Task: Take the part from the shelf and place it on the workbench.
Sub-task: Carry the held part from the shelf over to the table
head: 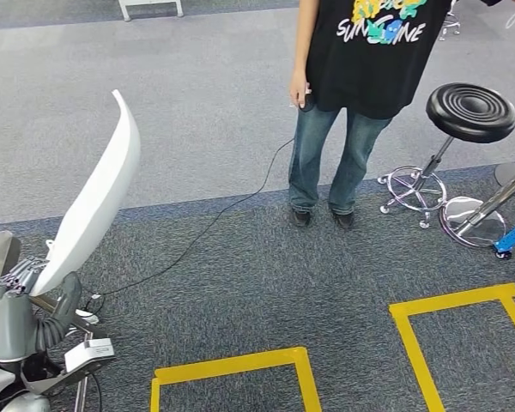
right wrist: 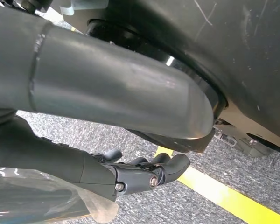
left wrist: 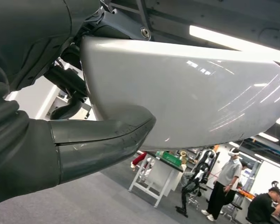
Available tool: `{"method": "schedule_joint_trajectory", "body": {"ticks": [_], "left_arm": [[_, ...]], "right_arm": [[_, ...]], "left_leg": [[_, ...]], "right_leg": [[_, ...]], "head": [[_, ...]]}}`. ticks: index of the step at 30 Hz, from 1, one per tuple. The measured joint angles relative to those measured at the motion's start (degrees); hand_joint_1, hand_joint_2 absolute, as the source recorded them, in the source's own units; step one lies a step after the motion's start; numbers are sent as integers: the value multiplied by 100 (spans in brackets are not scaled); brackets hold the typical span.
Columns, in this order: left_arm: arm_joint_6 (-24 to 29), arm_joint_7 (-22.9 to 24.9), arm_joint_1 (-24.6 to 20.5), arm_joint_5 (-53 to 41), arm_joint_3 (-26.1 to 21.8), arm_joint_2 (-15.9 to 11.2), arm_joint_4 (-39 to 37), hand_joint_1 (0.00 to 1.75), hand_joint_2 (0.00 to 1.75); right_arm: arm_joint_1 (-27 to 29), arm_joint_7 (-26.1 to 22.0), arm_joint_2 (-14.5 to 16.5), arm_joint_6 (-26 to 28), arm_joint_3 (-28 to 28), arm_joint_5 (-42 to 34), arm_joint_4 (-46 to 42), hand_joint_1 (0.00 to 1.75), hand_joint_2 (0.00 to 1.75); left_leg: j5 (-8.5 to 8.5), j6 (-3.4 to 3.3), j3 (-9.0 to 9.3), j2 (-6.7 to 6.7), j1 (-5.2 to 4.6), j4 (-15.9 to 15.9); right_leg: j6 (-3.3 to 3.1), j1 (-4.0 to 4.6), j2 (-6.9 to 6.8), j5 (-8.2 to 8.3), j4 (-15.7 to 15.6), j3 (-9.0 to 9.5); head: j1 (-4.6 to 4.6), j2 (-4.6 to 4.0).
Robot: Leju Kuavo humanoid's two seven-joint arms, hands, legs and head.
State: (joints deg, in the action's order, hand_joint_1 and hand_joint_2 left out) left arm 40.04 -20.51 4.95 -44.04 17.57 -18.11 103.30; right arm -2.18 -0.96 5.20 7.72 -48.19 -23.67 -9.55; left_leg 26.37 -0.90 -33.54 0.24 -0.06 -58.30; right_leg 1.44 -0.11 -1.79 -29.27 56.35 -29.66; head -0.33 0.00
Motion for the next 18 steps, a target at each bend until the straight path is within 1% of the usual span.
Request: {"method": "schedule_joint_trajectory", "body": {"ticks": [18], "left_arm": [[0, -23, -25, 79, 24, -3, 0, 175, 175]], "right_arm": [[0, 20, 0, 0, 0, -4, 0, 0, 0]], "left_leg": [[-2, 2, 0, 0, 5, 0]], "right_leg": [[-2, 0, 0, -2, 6, -8]], "head": [[0, 0]]}}
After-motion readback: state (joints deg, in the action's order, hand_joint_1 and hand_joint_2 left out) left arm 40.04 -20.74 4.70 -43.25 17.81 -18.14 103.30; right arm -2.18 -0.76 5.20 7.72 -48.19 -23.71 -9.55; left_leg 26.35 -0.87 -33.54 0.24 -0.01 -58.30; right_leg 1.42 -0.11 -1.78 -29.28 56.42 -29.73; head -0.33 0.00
